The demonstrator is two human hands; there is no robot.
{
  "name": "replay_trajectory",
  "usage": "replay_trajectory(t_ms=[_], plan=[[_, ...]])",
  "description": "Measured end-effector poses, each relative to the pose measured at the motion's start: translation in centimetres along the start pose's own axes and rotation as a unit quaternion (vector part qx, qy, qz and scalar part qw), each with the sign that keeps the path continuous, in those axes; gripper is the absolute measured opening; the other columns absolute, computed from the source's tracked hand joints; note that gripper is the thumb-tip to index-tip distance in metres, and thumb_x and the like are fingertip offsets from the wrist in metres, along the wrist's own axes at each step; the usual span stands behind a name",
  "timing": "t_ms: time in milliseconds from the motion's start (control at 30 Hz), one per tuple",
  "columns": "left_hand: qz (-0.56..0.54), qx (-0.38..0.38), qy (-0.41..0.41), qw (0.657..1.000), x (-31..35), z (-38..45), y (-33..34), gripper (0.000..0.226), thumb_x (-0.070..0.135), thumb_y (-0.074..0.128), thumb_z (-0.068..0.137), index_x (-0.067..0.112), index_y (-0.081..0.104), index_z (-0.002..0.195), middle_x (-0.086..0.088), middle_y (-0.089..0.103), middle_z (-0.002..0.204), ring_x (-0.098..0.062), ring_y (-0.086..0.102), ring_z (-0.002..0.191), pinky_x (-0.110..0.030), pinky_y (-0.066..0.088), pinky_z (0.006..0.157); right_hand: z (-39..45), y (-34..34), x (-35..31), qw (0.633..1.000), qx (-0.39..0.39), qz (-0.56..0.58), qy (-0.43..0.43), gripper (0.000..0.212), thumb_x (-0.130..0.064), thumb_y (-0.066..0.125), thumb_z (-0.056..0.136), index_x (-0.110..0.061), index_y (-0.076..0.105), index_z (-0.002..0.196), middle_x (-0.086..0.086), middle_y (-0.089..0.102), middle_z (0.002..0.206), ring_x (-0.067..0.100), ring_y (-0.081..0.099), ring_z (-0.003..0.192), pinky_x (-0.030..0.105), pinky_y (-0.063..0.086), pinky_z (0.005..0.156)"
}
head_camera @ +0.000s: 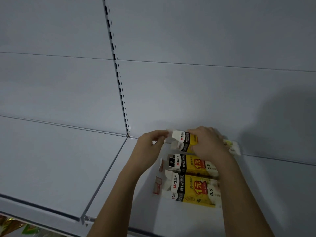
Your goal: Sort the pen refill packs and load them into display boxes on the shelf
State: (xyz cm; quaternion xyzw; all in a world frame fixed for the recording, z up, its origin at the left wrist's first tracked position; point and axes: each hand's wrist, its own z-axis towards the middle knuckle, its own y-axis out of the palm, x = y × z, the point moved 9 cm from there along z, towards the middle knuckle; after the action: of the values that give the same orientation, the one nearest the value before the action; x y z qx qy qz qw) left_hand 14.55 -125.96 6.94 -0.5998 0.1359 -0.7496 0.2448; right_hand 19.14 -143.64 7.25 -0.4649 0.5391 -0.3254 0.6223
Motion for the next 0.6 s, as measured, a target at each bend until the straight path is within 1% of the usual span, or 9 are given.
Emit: replay_trajectory(t_ms=[100,167,200,267,300,333,367,500,600], plan=[[0.007,0.021,-0.015,1.0,0.0,-0.4,0.1,0.026,0.017,0.05,0.1,0.026,0.069,0.115,0.015,0.069,0.107,0.009,0.058,0.099,0.001,0.039,0.075,0.3,1.6,0.9,0.997,-0.07,0.019,-0.008,0.04,-0.012,0.062,0.088,-0.029,0.052,0.122,-0.001,0.058,0.117,0.022,0.054,0.107,0.048,0.046,0.096],[0.03,0.033,-0.029,0.999,0.0,-1.0,0.5,0.025,0.019,0.05,0.1,0.025,0.069,0.115,0.015,0.069,0.107,0.006,0.058,0.099,0.001,0.039,0.073,0.5,1.9,1.1,0.996,-0.083,-0.001,-0.021,0.025,-0.015,0.058,0.092,-0.028,0.052,0.113,-0.001,0.061,0.109,0.019,0.058,0.097,0.045,0.05,0.091],[0.046,0.036,-0.038,0.998,0.0,-1.3,0.8,0.024,0.02,0.05,0.1,0.025,0.069,0.115,0.014,0.068,0.108,0.004,0.058,0.1,0.001,0.039,0.072,0.6,1.9,1.3,0.996,-0.083,0.005,-0.024,0.02,-0.017,0.055,0.095,-0.027,0.055,0.112,-0.001,0.063,0.106,0.018,0.061,0.093,0.045,0.052,0.089],[0.086,0.044,-0.055,0.994,-0.2,-1.9,1.4,0.025,0.022,0.049,0.101,0.026,0.067,0.117,0.012,0.067,0.114,-0.002,0.058,0.105,-0.005,0.041,0.078,0.6,1.5,1.4,0.997,-0.071,0.019,-0.036,0.022,-0.022,0.052,0.098,-0.024,0.061,0.118,-0.001,0.066,0.107,0.018,0.064,0.093,0.045,0.054,0.086],[0.11,0.05,-0.063,0.991,-0.3,-2.2,1.7,0.025,0.023,0.049,0.101,0.027,0.065,0.119,0.011,0.065,0.119,-0.006,0.056,0.11,-0.013,0.043,0.085,0.5,1.3,1.3,0.997,-0.06,0.019,-0.048,0.025,-0.024,0.052,0.099,-0.023,0.063,0.121,0.0,0.067,0.112,0.019,0.063,0.096,0.045,0.053,0.088],[0.131,0.055,-0.071,0.987,-0.2,-2.6,1.9,0.027,0.024,0.049,0.101,0.028,0.064,0.122,0.01,0.063,0.124,-0.008,0.054,0.115,-0.019,0.042,0.09,0.3,1.1,1.3,0.997,-0.05,0.019,-0.061,0.026,-0.026,0.052,0.099,-0.023,0.063,0.122,0.0,0.066,0.115,0.02,0.063,0.098,0.046,0.052,0.089],[0.15,0.06,-0.078,0.984,0.0,-3.1,2.1,0.028,0.025,0.048,0.101,0.028,0.062,0.125,0.01,0.061,0.128,-0.009,0.05,0.119,-0.021,0.039,0.093,0.0,1.0,1.3,0.996,-0.041,0.025,-0.073,0.026,-0.027,0.052,0.099,-0.022,0.063,0.122,0.001,0.066,0.115,0.02,0.062,0.097,0.046,0.052,0.088],[0.216,0.076,-0.095,0.969,1.0,-5.2,2.2,0.033,0.033,0.045,0.102,0.031,0.056,0.132,0.01,0.054,0.137,-0.01,0.042,0.127,-0.025,0.035,0.097,-1.7,0.9,1.2,0.987,-0.028,0.122,-0.102,0.027,-0.027,0.054,0.099,-0.022,0.06,0.125,-0.002,0.06,0.113,0.015,0.063,0.08,0.04,0.056,0.076],[0.244,0.095,-0.109,0.959,0.9,-7.0,1.2,0.033,0.036,0.046,0.101,0.031,0.056,0.132,0.011,0.055,0.137,-0.01,0.042,0.128,-0.028,0.036,0.102,-2.8,0.1,0.0,0.977,0.005,0.161,-0.139,0.027,-0.028,0.052,0.099,-0.026,0.06,0.125,-0.005,0.058,0.122,0.016,0.059,0.093,0.041,0.053,0.083]])
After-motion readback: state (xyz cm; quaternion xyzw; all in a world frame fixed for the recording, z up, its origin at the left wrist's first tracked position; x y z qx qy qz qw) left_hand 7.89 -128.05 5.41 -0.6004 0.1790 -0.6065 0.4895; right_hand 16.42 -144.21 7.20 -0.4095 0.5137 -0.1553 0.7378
